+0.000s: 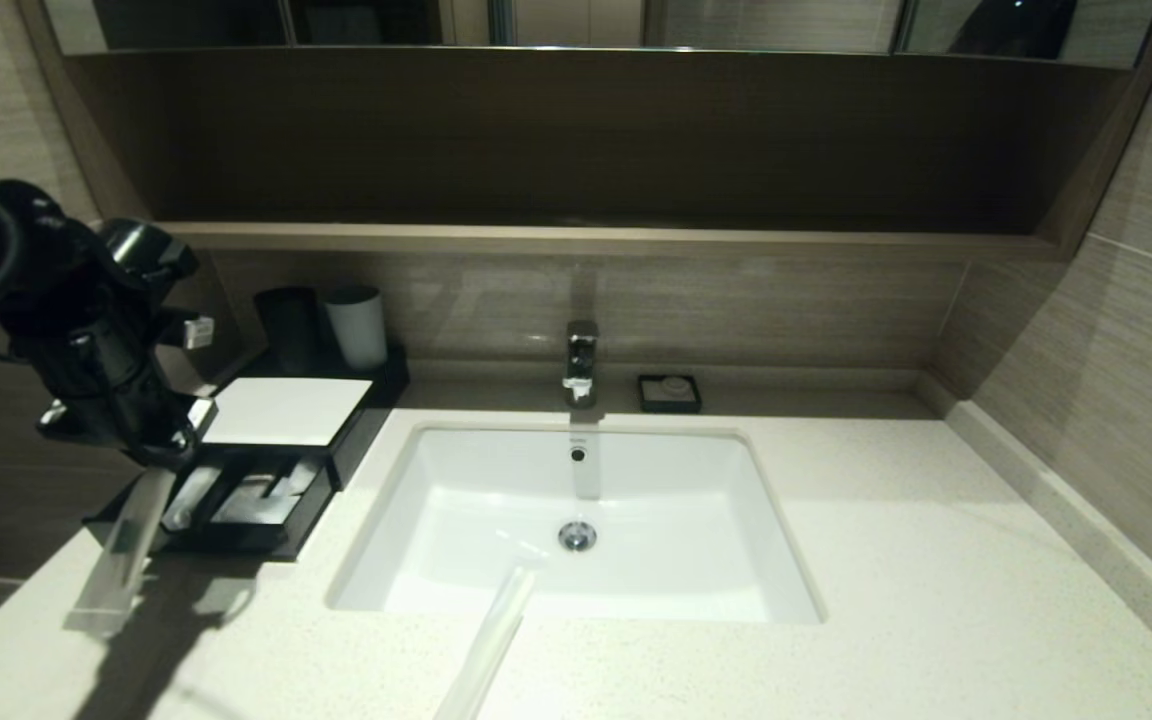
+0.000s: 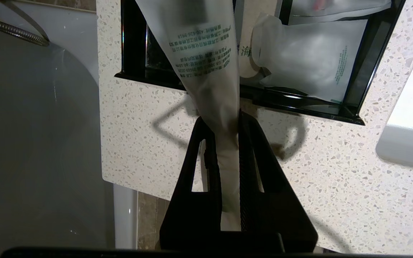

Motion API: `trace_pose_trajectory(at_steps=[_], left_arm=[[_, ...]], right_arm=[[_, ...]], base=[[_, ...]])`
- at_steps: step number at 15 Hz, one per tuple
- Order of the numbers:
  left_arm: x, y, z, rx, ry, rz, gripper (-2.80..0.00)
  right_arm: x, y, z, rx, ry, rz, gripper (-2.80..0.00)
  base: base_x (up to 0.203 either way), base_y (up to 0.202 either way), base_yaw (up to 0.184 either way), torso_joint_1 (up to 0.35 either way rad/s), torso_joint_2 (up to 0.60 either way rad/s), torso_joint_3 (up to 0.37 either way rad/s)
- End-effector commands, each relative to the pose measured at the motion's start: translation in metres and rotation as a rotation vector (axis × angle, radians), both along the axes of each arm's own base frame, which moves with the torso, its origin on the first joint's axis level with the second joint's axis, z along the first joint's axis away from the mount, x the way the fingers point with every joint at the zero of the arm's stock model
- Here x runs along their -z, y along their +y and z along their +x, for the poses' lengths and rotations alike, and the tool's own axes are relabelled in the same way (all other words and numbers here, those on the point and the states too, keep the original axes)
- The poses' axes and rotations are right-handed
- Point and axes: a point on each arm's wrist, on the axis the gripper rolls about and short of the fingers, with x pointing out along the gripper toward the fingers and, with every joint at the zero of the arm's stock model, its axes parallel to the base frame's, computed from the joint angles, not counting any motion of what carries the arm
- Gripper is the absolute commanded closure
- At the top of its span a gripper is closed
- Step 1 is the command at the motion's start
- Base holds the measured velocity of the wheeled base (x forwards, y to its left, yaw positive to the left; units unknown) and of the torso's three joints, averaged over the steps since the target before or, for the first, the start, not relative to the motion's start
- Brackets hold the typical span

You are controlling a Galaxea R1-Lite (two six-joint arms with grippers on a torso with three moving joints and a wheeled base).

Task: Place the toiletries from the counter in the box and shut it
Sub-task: Place the bathroom toiletry into the drawer

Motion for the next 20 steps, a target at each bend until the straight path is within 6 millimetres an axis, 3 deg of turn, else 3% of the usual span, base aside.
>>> trace_pose_trajectory(at_steps=[1, 4, 8, 14, 20], left_arm=[[0.000, 0.001, 0.007, -0.002, 0.017, 0.000, 0.00], [-0.011, 0.002, 0.012, -0.001, 0.044, -0.002, 0.00], [0.006, 0.003, 0.023, -0.009, 0.121, -0.002, 0.00], [0.018, 0.006, 0.031, -0.013, 0.138, -0.002, 0.00], [0.032, 0.023, 0.044, -0.014, 0.130, 0.009, 0.00]], right_arm=[[0.000, 0.000, 0.000, 0.000, 0.000, 0.000, 0.00], [0.000, 0.000, 0.000, 0.000, 0.000, 0.000, 0.00], [0.000, 0.000, 0.000, 0.000, 0.000, 0.000, 0.00], [0.000, 0.000, 0.000, 0.000, 0.000, 0.000, 0.00], [0.000, 0.000, 0.000, 0.000, 0.000, 0.000, 0.00]], base=[[0.000, 0.000, 0.000, 0.000, 0.00, 0.000], [0.000, 0.000, 0.000, 0.000, 0.00, 0.000], [0.000, 0.000, 0.000, 0.000, 0.00, 0.000], [0.000, 0.000, 0.000, 0.000, 0.00, 0.000], [0.000, 0.000, 0.000, 0.000, 0.00, 0.000]])
